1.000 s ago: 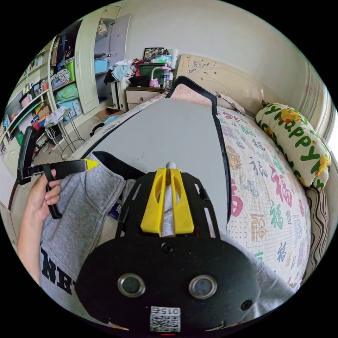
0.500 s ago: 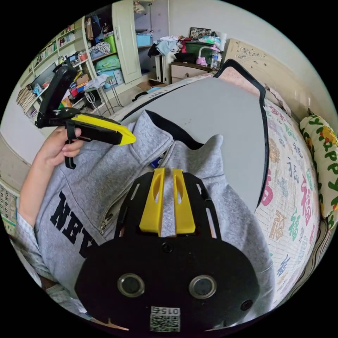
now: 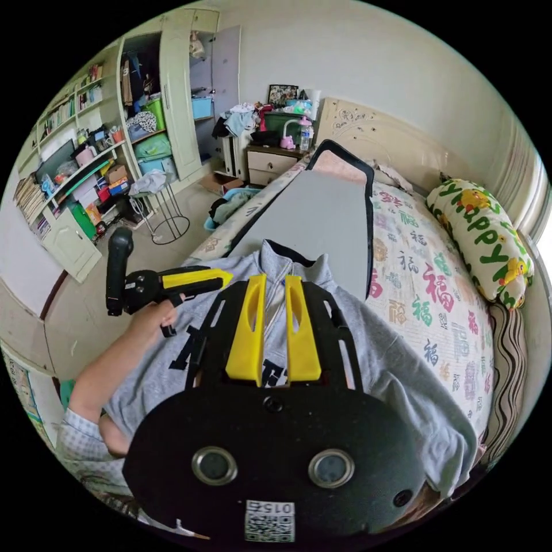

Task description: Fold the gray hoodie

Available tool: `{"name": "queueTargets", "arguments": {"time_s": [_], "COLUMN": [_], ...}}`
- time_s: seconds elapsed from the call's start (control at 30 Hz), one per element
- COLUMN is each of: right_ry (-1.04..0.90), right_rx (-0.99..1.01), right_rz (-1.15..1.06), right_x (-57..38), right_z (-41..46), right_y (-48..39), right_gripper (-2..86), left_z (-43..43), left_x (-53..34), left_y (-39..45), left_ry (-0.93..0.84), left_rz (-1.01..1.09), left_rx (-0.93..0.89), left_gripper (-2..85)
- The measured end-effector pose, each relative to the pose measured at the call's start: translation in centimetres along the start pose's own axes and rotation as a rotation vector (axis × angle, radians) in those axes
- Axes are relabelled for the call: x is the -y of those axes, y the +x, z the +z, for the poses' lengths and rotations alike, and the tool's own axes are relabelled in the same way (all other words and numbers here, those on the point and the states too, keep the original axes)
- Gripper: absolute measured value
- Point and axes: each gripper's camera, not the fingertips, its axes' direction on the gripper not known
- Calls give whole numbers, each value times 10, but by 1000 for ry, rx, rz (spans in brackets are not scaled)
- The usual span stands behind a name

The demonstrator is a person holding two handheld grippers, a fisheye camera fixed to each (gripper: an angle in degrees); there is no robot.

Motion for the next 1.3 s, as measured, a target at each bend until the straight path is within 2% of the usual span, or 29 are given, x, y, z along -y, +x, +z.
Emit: {"name": "queueTargets", "arguments": {"time_s": [0.23,0.33,0.47,0.57,0.63,0.77,0.87,1.0,1.07,1.13,1.3], "right_ry": [245,314,315,358,418,566,605,569,569,627,629], "right_rx": [-92,-120,-132,-52,86,130,52,66,-6,-159,-510], "right_rz": [-181,-213,-241,-225,-175,-80,71,213,203,294,521], "right_x": [-6,-14,-22,-50,-90,-160,-190,-209,-223,-242,-307], "right_z": [-183,-231,-265,-283,-290,-282,-265,-256,-267,-303,-369], "right_y": [-140,-171,-174,-143,-99,-33,20,90,110,149,234], "right_gripper": [56,55,56,56,55,37,37,62,73,75,81], "left_z": [-94,-128,-158,-168,-169,-157,-133,-79,-49,-9,41], "left_x": [-61,-80,-100,-117,-128,-143,-150,-153,-150,-142,-116], "left_y": [-4,-9,-12,-14,-13,4,41,109,141,192,294], "left_ry": [70,104,155,204,250,325,347,295,259,198,222], "left_rz": [-57,-81,-94,-83,-72,-5,164,421,488,549,671], "left_rx": [-24,-10,-26,-63,-82,-62,10,-23,-45,-61,-187], "left_gripper": [-8,-8,-8,-6,-3,22,46,69,85,128,123]}}
